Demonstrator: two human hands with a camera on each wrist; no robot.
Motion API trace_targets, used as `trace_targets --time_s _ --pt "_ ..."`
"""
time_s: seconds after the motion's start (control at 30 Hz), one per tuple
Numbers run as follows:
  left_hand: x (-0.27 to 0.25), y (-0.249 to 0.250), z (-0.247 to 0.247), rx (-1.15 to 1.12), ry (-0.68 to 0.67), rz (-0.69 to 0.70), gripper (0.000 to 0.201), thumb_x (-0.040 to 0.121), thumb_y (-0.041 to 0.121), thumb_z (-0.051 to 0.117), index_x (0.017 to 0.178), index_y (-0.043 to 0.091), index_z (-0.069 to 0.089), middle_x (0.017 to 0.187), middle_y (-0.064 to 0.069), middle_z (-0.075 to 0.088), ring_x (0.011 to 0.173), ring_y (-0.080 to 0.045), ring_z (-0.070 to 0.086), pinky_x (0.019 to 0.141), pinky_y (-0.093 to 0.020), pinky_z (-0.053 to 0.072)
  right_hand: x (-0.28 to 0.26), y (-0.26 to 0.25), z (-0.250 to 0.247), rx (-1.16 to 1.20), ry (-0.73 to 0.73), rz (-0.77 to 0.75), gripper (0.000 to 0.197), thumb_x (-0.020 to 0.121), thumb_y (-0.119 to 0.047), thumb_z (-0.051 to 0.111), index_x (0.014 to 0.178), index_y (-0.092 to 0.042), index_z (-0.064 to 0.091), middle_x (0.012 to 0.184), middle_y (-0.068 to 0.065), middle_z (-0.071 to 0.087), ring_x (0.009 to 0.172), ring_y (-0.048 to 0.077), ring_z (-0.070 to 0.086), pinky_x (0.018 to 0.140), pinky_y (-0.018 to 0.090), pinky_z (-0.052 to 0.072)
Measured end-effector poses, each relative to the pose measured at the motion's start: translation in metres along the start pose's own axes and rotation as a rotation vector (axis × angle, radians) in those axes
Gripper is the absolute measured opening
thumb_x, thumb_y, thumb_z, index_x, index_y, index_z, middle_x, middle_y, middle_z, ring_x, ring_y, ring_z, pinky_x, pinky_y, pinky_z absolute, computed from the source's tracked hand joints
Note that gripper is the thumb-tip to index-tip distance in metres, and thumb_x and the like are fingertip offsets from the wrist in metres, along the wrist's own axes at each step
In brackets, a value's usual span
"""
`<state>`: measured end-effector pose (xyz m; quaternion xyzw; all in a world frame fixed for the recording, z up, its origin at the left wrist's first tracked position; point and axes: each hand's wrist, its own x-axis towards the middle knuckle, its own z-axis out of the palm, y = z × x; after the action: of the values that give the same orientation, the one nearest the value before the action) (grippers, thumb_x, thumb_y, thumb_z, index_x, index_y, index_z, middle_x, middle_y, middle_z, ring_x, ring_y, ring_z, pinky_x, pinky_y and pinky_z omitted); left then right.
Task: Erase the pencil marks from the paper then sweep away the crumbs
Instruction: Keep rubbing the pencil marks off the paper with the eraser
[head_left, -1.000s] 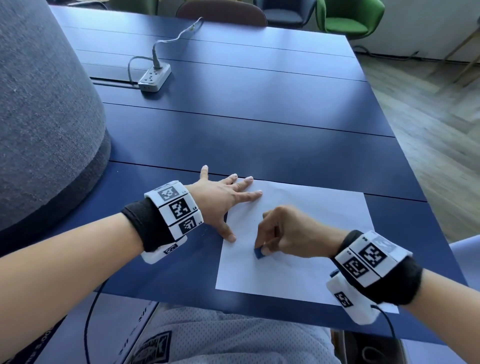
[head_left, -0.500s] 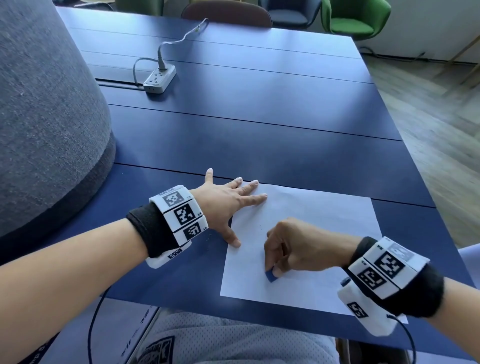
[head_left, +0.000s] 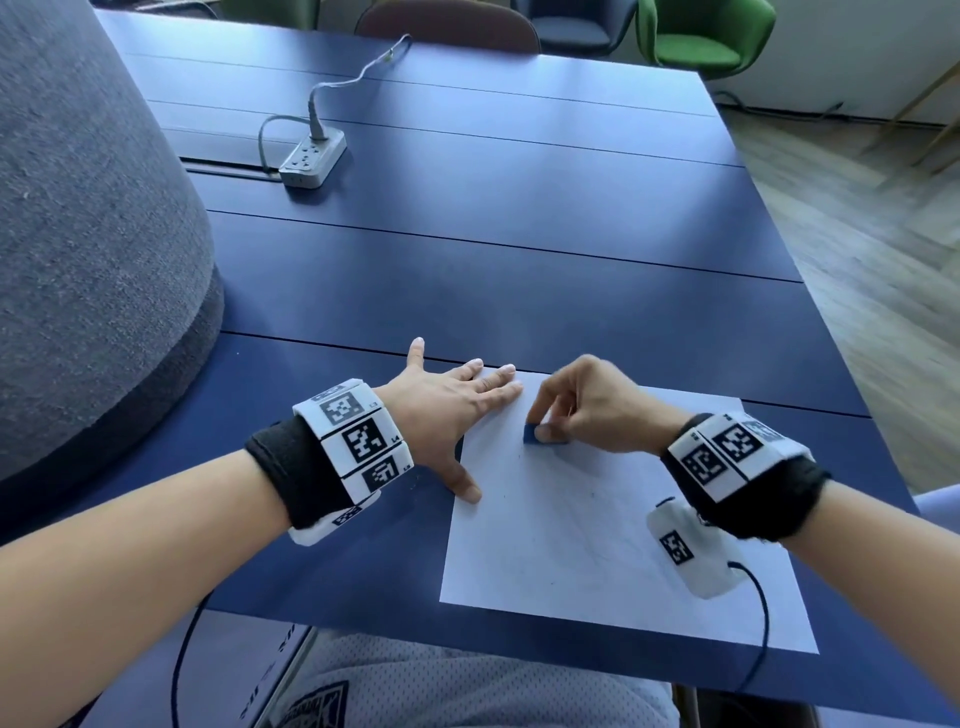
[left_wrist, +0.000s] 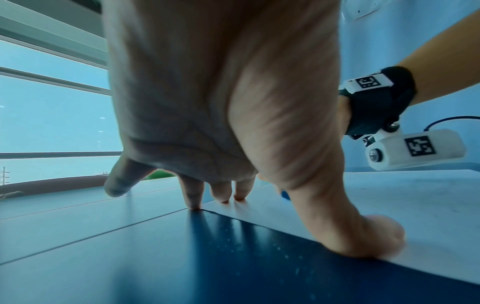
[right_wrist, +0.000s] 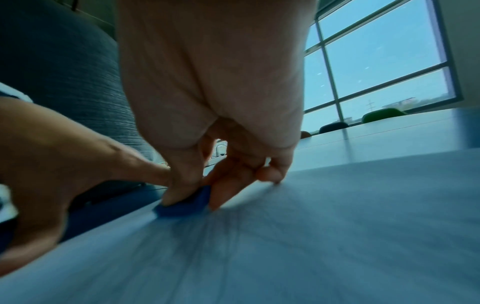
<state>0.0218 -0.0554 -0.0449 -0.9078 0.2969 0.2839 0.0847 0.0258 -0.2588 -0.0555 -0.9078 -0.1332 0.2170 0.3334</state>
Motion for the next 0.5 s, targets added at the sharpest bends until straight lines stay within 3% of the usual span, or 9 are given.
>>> trace_targets --time_s 0.1,0.17,0.27,0.4,0.5 --pt "0.001 0.0 0.0 0.002 0.008 0.007 0.123 0.07 0.072 0.068 0.154 0.034 -0.014 0.161 0.013 -0.019 0.15 -0.013 -0.012 0.107 -0.075 -0.002 0.01 0.004 -0.002 0.006 0.216 0.04 0.006 0.075 -0.016 0.076 0.078 -0.021 0.074 0.059 -0.008 0.063 0.05 0.002 0.054 0.056 0.018 0.041" --pt "0.001 0.001 0.0 0.003 0.004 0.006 0.123 0.07 0.071 0.069 0.154 0.035 -0.013 0.161 0.013 -0.019 0.15 -0.013 -0.012 0.107 -0.075 -0.002 0.004 0.005 0.003 0.039 0.196 0.029 0.007 0.076 -0.015 0.076 0.078 -0.021 0.073 0.058 -0.008 0.062 0.046 0.0 0.052 0.051 0.014 0.04" --pt "0.001 0.001 0.0 -0.002 0.001 0.003 0.123 0.07 0.07 0.07 0.154 0.035 -0.012 0.161 0.012 -0.019 0.15 -0.014 -0.012 0.107 -0.075 -0.003 -0.005 0.002 0.006 0.05 0.05 0.006 0.008 0.076 -0.01 0.075 0.078 -0.018 0.074 0.057 -0.006 0.062 0.045 -0.001 0.051 0.047 0.009 0.039" --pt "0.001 0.001 0.0 -0.004 0.006 0.005 0.123 0.07 0.07 0.07 0.154 0.035 -0.012 0.162 0.012 -0.019 0.15 -0.014 -0.011 0.107 -0.075 -0.002 0.006 0.008 0.0 0.057 0.261 0.047 0.005 0.077 -0.015 0.077 0.079 -0.018 0.074 0.063 -0.002 0.066 0.052 0.002 0.055 0.053 0.014 0.042" --pt "0.001 0.001 -0.001 -0.009 0.0 0.002 0.123 0.07 0.07 0.071 0.154 0.035 -0.012 0.161 0.012 -0.019 0.15 -0.014 -0.012 0.107 -0.075 -0.002 0.0 0.008 0.007 0.063 0.208 0.035 0.007 0.078 -0.013 0.075 0.079 -0.02 0.073 0.064 -0.001 0.067 0.051 0.002 0.054 0.05 0.012 0.042"
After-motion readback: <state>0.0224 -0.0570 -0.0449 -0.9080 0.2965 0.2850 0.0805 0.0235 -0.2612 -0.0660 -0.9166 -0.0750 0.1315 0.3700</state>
